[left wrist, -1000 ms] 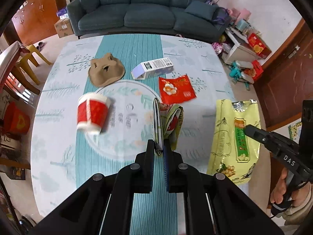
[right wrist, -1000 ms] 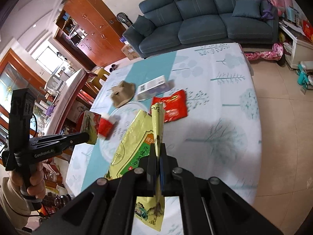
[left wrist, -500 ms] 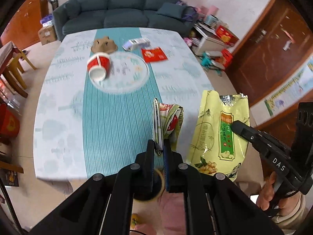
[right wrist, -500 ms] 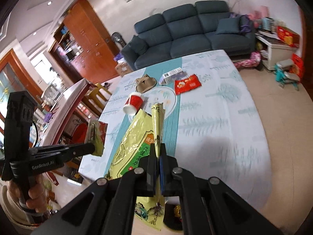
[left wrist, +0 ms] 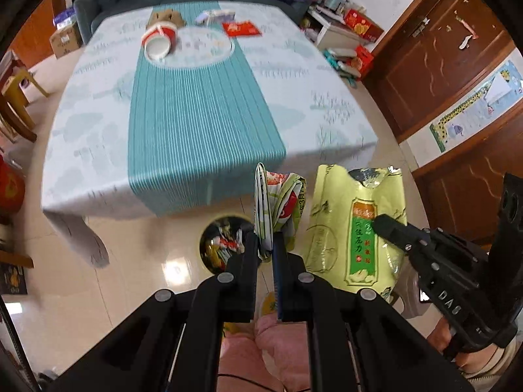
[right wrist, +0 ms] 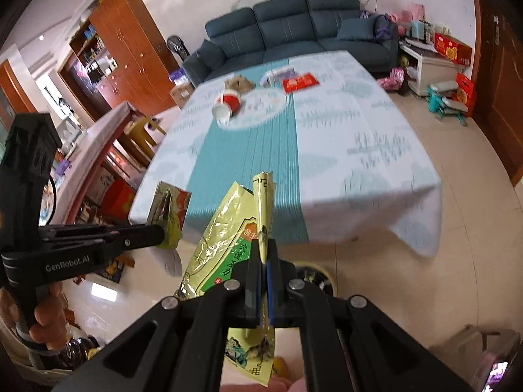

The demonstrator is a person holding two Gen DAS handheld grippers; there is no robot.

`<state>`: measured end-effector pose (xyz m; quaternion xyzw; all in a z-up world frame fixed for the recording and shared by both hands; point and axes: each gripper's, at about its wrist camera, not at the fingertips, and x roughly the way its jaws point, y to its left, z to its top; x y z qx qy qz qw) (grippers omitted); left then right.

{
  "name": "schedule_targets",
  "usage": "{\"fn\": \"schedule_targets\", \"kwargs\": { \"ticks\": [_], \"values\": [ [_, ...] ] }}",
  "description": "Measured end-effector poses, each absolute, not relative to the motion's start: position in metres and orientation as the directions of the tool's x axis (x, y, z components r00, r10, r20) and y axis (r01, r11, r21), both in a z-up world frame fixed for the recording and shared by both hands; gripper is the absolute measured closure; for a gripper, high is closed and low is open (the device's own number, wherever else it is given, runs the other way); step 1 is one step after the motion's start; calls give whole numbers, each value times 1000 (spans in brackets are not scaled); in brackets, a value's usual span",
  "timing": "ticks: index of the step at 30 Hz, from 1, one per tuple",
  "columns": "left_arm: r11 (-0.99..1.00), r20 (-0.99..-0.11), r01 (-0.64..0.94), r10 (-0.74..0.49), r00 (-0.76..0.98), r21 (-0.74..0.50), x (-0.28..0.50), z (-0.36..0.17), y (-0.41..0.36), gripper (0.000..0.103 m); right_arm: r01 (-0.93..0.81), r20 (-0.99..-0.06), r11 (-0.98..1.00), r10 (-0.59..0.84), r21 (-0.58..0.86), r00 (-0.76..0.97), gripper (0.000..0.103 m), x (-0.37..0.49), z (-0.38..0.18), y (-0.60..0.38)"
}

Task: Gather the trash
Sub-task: 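Lift both held bags off the table and carry them toward the bin, then lower both bags over the bin and open both tools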

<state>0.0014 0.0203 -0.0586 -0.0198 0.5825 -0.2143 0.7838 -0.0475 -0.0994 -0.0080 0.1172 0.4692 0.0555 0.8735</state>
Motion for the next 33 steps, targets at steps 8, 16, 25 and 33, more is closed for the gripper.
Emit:
{"fn": "schedule_targets", "kwargs": {
  "ticks": [8, 16, 25, 33],
  "values": [
    [929, -935, 253, -316, 162, -271, -14, -151, 2, 97, 86, -861, 969, 164, 233, 482, 101, -54, -99, -105],
    [957, -958, 157, -264, 114, -245, -1, -301, -2, 97, 209, -892, 945, 143, 252, 428, 101, -34, -253, -122],
    [968, -967, 109, -236, 98, -226, 31, -433, -2, 89, 233, -900, 938, 143, 255, 411, 99, 6, -387, -119],
    [977, -979, 79, -200, 42, -196, 38, -506, -9, 64, 240, -928, 927, 207, 287, 310, 81, 21, -468, -120]
  ]
}}
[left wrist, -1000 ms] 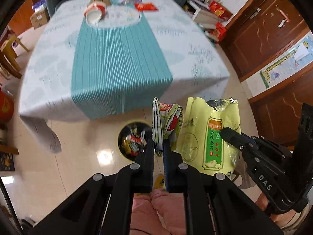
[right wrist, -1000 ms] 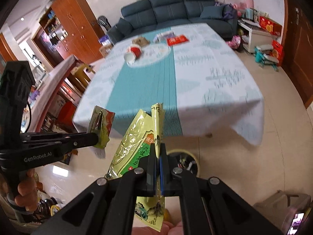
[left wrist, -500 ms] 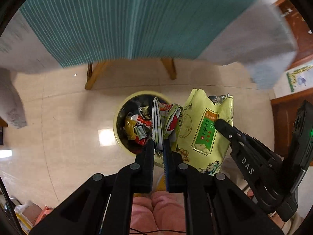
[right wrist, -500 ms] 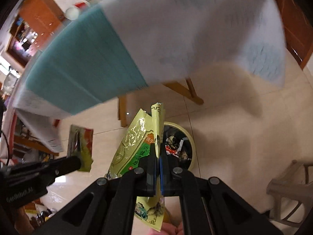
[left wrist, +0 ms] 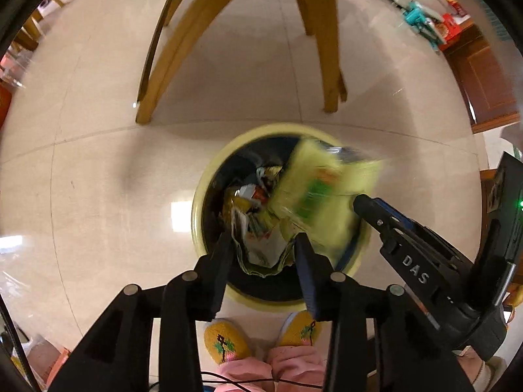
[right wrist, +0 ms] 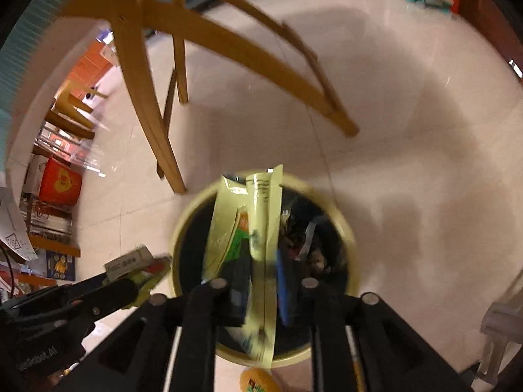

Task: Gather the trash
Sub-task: 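Lower both bags over the bin and open both tools, then move both tools back up toward the red cup and red bag on the table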

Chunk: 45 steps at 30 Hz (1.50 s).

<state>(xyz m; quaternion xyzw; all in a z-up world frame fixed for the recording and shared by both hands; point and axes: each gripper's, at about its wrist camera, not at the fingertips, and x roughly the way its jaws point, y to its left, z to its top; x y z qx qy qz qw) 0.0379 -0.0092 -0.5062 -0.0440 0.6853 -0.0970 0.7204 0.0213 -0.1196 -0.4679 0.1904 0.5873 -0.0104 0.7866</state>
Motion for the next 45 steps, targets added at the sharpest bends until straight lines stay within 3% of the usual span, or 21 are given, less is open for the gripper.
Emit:
{"fn": "schedule_targets", "kwargs": {
  "ticks": [2, 3, 8, 16, 28, 45],
  "values": [
    [978, -979, 65, -199, 34, -197, 38, -514, -7, 59, 248, -931, 928, 196, 277, 309, 63, 21, -473, -120],
    [979, -979, 57, -199, 34, -197, 37, -517, -6, 54, 249, -930, 928, 194, 276, 311, 60, 21, -473, -120],
    [979, -978, 54, -197, 63, -194, 36, -506, -8, 40, 266, -934, 924, 189, 273, 304, 59, 19, -475, -128],
    [985, -980, 67, -166, 111, -159, 36, -472, 2, 39, 259, -929, 926, 187, 275, 318, 59, 15, -445, -132],
    [978, -958, 28, -210, 193, -208, 12, -322, 21, 39, 187, -901, 939, 202, 289, 383, 59, -7, -307, -118],
    [967, -902, 150, -249, 353, -208, -13, -77, 43, 39, 108, -825, 939, 229, 328, 517, 59, -46, -80, -106]
  ]
}}
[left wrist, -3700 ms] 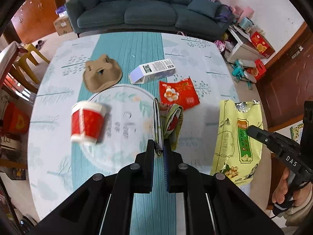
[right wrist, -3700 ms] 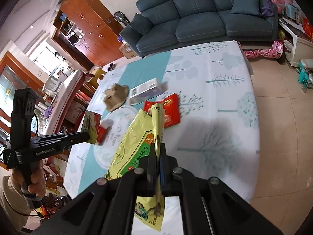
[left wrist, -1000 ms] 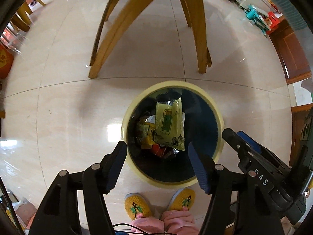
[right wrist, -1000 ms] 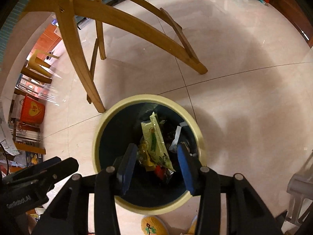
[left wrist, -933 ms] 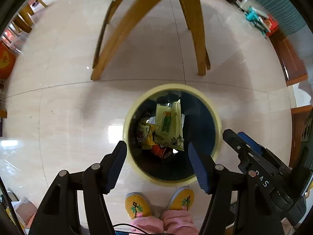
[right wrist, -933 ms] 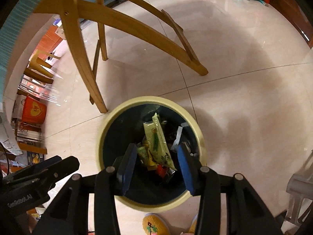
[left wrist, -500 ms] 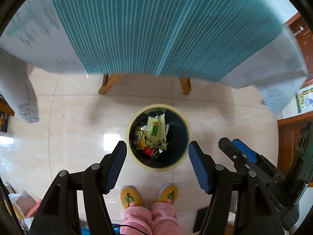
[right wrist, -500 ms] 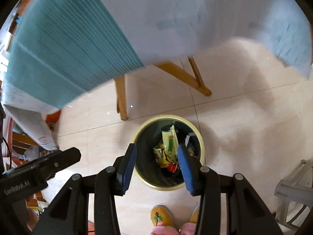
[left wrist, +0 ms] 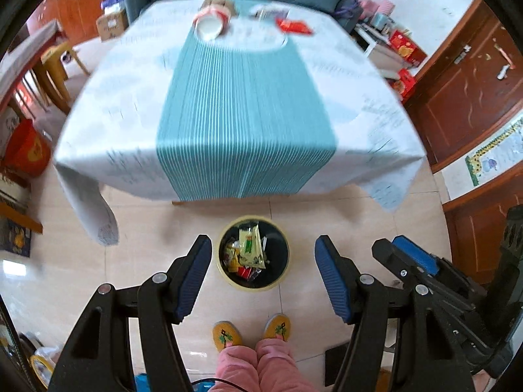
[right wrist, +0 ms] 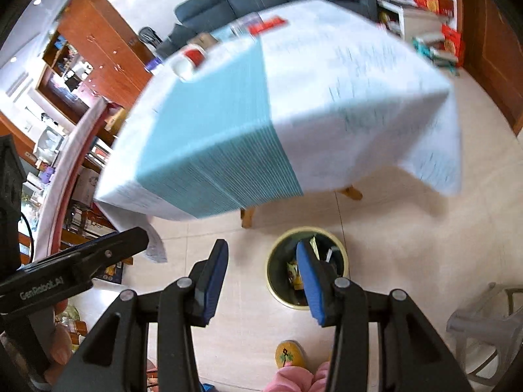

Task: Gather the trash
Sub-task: 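Move both tools back up toward the red cup and red bag on the table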

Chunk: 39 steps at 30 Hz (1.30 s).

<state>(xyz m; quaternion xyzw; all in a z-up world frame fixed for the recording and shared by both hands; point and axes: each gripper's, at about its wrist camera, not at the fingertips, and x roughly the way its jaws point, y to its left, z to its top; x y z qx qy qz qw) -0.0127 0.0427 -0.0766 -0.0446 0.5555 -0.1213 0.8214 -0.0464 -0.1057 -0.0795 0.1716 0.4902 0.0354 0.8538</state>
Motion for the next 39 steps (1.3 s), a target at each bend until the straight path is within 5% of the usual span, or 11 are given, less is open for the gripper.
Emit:
{"fn": "schedule_targets", "kwargs": {
  "ticks": [12, 21, 39],
  "values": [
    [954, -816, 151, -299, 494, -258, -5, 45, 70, 39, 38, -704, 960, 176, 277, 688, 59, -39, 62, -86],
    [962, -766, 146, -273, 582, -232, 33, 87, 97, 39, 6, -618, 964, 164, 264, 769, 59, -8, 110, -76],
    [973, -843, -38, -176, 508, -226, 218, 18, 94, 39, -152, -708, 959, 280, 240, 648, 52, 192, 71, -128]
  ]
}}
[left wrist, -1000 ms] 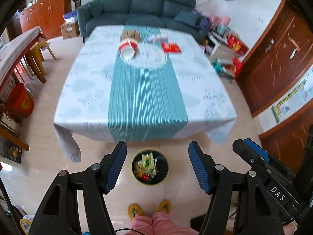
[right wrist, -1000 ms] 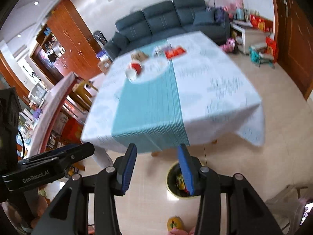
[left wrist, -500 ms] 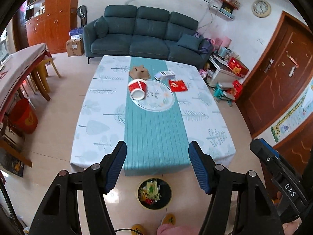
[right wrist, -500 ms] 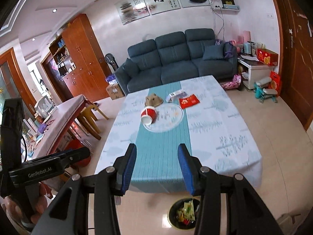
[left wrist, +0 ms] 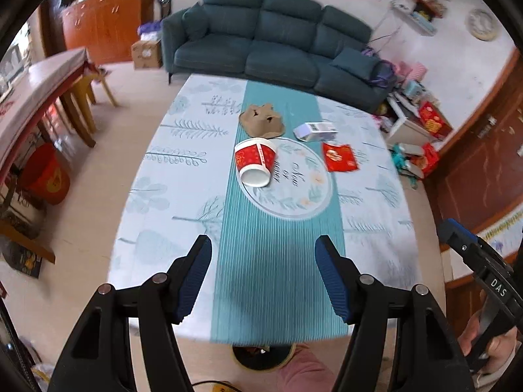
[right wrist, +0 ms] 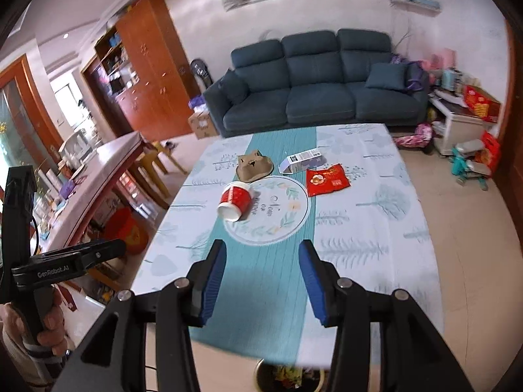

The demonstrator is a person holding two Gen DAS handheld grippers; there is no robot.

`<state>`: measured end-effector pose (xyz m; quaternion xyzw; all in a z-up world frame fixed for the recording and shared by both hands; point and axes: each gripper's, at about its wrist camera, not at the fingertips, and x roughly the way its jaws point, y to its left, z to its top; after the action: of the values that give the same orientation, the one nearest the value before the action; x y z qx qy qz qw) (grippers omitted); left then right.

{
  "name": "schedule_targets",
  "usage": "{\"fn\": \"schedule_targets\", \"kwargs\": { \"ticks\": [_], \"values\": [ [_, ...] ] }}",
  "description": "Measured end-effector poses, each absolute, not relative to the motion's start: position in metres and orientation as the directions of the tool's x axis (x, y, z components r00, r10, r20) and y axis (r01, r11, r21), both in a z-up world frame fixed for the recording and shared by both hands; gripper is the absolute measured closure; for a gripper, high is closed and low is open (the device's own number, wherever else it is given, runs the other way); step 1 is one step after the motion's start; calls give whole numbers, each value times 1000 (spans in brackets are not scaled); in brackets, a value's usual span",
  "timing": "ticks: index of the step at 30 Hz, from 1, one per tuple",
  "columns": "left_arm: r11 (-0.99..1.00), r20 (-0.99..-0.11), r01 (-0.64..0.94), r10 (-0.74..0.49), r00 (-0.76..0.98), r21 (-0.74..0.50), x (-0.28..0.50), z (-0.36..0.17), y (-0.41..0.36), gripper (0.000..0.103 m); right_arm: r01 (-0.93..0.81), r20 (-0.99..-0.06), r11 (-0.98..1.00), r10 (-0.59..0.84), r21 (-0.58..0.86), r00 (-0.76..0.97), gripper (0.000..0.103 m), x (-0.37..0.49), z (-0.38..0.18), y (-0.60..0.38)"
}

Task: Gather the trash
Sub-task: 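Move both tools back up toward the red cup and red bag on the table, then grasp the red-white paper cup with left tool while right tool grasps the red snack bag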

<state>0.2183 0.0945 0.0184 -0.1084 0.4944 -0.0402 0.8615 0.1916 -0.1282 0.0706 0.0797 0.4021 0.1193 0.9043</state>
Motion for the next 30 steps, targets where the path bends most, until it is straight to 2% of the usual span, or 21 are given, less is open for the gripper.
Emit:
{"fn": "schedule_targets", "kwargs": {
  "ticks": [6, 8, 14, 17, 25, 28, 30],
  "values": [
    [954, -882, -139, -181, 434, -264, 311, -19, 69, 39, -190, -779, 950, 313, 249, 543, 46, 304, 25, -169],
    [955, -890, -155, -167, 423, -253, 335, -31, 59, 39, -208, -800, 950, 309, 233, 515, 37, 339, 10, -179],
    [962, -929, -189, -121, 349, -196, 388, -67, 40, 39, -247, -850, 946, 300, 208, 432, 33, 424, -40, -191],
    [962, -945, -205, -114, 307, -183, 408, -84, 39, 39, -247, -874, 949, 282, 194, 397, 26, 459, -66, -191],
    [943, -962, -270, -128, 240, -193, 431, -112, 56, 39, -215, -918, 959, 245, 183, 312, 24, 497, -117, -185],
    [936, -964, -292, -130, 230, -196, 435, -118, 63, 39, -258, -914, 952, 246, 165, 321, 14, 496, -120, -175],
    [934, -965, -299, -133, 225, -198, 439, -123, 67, 39, -286, -917, 949, 226, 132, 328, 12, 493, -121, -165]
  ]
}}
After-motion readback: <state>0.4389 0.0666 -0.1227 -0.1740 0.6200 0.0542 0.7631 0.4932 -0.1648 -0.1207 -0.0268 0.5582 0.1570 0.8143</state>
